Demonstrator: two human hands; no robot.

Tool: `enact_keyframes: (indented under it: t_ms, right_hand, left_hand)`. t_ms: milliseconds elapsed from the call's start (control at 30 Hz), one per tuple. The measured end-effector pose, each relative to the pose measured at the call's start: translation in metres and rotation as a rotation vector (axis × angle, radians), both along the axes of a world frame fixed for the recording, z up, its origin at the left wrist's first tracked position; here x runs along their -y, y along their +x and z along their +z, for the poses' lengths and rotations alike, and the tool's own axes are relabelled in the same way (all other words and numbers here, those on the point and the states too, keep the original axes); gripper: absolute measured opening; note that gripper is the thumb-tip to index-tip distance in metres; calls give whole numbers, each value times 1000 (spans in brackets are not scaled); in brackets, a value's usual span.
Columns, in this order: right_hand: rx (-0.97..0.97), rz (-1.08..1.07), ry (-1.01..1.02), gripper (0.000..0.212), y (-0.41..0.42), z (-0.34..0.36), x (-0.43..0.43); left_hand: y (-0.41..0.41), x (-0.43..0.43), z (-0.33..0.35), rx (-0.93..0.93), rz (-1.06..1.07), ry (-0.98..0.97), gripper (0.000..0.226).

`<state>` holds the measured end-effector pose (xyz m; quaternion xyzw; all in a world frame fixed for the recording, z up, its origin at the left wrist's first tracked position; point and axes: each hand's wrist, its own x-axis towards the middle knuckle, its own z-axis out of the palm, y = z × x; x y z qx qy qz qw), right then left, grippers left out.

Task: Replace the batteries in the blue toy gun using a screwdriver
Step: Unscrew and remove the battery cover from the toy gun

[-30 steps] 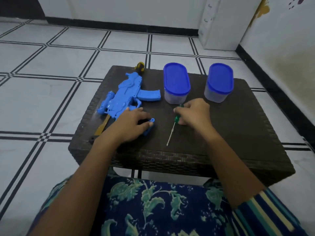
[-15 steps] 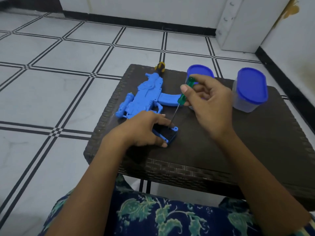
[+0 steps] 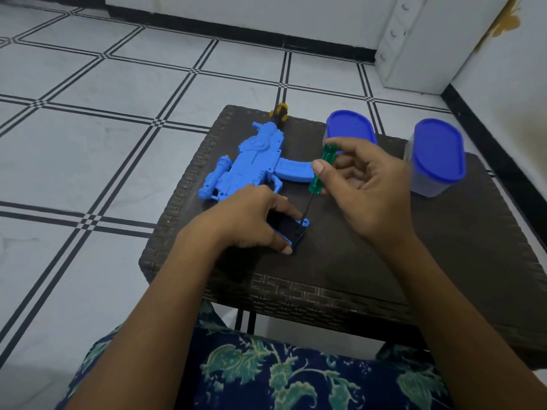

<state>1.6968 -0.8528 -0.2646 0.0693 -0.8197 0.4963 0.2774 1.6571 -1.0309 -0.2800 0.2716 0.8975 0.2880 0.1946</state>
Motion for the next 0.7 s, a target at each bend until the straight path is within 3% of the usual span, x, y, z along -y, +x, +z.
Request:
enact_keyframes:
  t_ms: [400,600,700]
  right_hand:
    - [8,153,-71,28,10,3,2]
    - [-80,69,-98,28,6,4,5]
    - [-30,88,-127,28,3,5,4]
  left_hand:
    - [0,-4,5,21,22,-31,62]
    - [-1,-1,0,24,15,-5,64]
    - [-4,1,-6,26,6,18,65]
